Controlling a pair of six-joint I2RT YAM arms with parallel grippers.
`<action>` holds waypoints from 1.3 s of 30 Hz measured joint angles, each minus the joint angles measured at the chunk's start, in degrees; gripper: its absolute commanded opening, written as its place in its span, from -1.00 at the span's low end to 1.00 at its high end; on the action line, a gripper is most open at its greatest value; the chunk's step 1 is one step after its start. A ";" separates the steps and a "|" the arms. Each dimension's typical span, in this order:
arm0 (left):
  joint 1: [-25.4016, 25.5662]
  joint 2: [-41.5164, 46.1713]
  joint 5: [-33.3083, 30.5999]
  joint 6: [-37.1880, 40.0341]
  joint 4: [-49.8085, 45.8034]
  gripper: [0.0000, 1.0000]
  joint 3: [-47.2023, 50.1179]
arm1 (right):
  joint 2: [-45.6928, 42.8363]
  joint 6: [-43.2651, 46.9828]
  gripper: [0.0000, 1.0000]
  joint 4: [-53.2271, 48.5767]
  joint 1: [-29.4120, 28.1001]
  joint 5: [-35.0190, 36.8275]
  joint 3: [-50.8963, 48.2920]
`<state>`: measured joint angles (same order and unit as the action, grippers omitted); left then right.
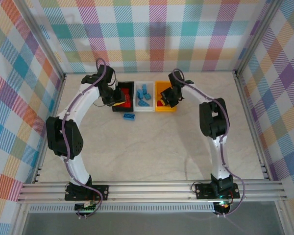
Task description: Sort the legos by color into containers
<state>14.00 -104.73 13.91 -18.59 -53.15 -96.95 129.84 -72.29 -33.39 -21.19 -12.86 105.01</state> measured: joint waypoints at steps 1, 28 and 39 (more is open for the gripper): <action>0.00 0.00 0.15 0.00 0.00 -0.45 -0.13 | -0.17 0.42 -0.89 0.39 0.00 -0.44 -0.26; -0.35 -3.76 -0.09 0.28 2.49 -0.46 1.16 | -4.87 24.15 -0.17 -0.87 -3.48 -25.07 -2.29; -7.87 -3.21 -1.14 1.51 2.58 -0.47 2.47 | 5.40 38.07 -0.23 -18.36 -6.32 -12.83 20.48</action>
<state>6.13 -107.94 12.78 -17.08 -50.57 -94.48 135.24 -34.22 -51.75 -27.51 -25.69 125.49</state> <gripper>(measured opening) 0.321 0.385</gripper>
